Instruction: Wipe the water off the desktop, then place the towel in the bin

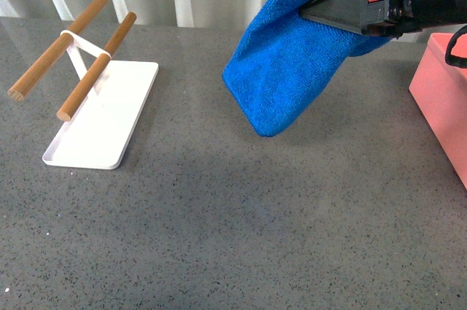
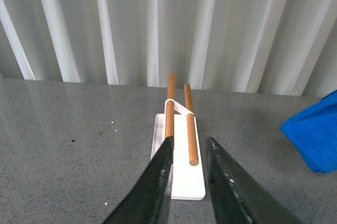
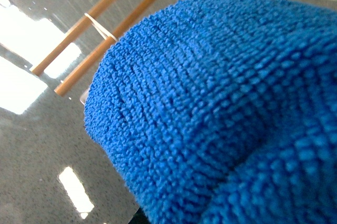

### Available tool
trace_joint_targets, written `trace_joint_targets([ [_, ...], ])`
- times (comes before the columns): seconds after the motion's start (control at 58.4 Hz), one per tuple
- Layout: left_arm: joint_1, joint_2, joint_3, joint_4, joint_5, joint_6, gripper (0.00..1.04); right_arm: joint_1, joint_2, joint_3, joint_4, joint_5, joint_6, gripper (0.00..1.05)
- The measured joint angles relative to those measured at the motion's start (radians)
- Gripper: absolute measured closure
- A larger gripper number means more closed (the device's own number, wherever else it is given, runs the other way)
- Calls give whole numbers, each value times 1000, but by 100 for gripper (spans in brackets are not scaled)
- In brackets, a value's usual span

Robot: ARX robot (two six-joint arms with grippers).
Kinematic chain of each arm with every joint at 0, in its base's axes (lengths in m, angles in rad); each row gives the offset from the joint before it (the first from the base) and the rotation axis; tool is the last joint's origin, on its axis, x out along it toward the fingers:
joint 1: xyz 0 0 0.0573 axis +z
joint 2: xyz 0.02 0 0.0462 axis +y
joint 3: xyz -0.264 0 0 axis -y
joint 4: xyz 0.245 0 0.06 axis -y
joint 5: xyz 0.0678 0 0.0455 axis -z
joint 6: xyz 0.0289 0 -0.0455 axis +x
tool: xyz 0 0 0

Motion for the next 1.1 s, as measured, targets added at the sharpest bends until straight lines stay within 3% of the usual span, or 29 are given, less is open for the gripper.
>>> trace_joint_targets([
  [0.171, 0, 0, 0, 0, 0, 0, 40, -26, 90, 40, -154, 83, -90, 99],
  [0.411, 0, 0, 0, 0, 0, 1, 5, -72, 277, 171, -394, 306, -314, 99],
  [0.822, 0, 0, 0, 0, 0, 2, 7, -36, 499, 440, -504, 507, -489, 99],
  [1.095, 0, 0, 0, 0, 0, 2, 7, 72, 544, 533, -479, 445, -443, 99],
])
